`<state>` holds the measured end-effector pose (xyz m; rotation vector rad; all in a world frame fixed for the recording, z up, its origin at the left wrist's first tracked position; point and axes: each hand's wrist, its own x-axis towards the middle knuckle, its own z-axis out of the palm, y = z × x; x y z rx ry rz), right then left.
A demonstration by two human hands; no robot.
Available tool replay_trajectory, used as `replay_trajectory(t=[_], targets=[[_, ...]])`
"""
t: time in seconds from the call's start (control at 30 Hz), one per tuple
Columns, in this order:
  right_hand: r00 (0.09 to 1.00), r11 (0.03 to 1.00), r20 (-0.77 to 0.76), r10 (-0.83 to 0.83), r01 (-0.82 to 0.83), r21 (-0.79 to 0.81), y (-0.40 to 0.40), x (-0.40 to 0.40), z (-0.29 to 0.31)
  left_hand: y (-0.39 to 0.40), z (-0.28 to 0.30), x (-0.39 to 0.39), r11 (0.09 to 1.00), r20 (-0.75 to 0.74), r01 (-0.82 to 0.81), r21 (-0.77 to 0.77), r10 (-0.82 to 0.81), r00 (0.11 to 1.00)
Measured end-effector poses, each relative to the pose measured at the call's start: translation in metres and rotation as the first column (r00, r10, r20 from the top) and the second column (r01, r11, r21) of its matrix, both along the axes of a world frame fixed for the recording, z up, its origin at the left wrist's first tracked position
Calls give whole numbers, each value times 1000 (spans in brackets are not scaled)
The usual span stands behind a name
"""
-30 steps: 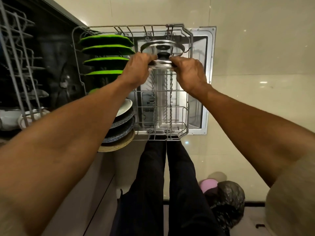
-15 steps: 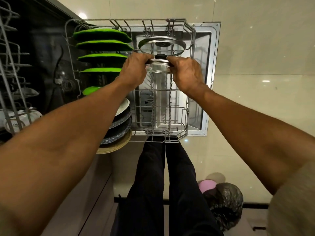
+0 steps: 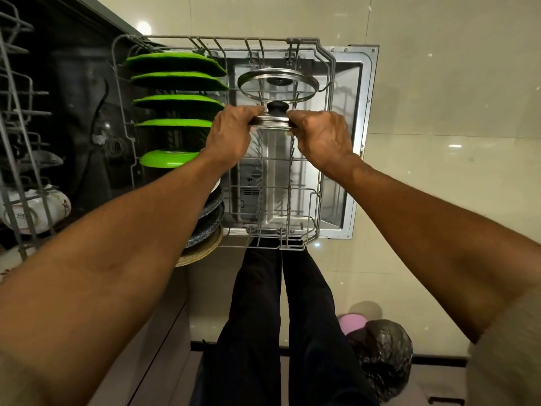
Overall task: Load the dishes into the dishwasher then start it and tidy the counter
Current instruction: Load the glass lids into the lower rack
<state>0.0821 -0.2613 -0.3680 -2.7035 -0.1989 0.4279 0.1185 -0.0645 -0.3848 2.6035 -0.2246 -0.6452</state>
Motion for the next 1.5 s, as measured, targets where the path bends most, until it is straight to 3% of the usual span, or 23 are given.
replay_trajectory(t=[0.2, 0.43, 0.67, 0.83, 1.03, 1.2, 1.33, 1.5], targets=[[987, 991, -98, -131, 134, 27, -8, -2, -7, -14, -1, 5, 998, -86, 55, 38, -51, 995], [991, 993, -88, -100, 105, 53, -12, -3, -8, -8, 3, 2, 990, 56, 134, 38, -136, 989], [998, 992, 36, -57, 52, 115, -4, -11, -7, 9, 3, -7, 987, 169, 159, 28, -161, 972], [989, 982, 23, -149, 145, 118, -2, 6, -6, 3, 7, 18, 991, 56, 129, 33, -131, 990], [992, 992, -73, -106, 110, 55, 3, 23, -4, 11, 1, 29, 994, 5, 109, 29, -109, 994], [994, 995, -57, -97, 99, 29, 9, 15, -7, 16, -7, 18, 996, -47, 75, -43, -77, 996], [981, 993, -152, -119, 121, 5, 10, 15, -15, 10, -13, 23, 996, -191, 75, 37, -67, 979], [964, 990, -226, -142, 143, -12, 9, 7, -24, 5, -21, 23, 989, -257, 133, 58, -114, 960]])
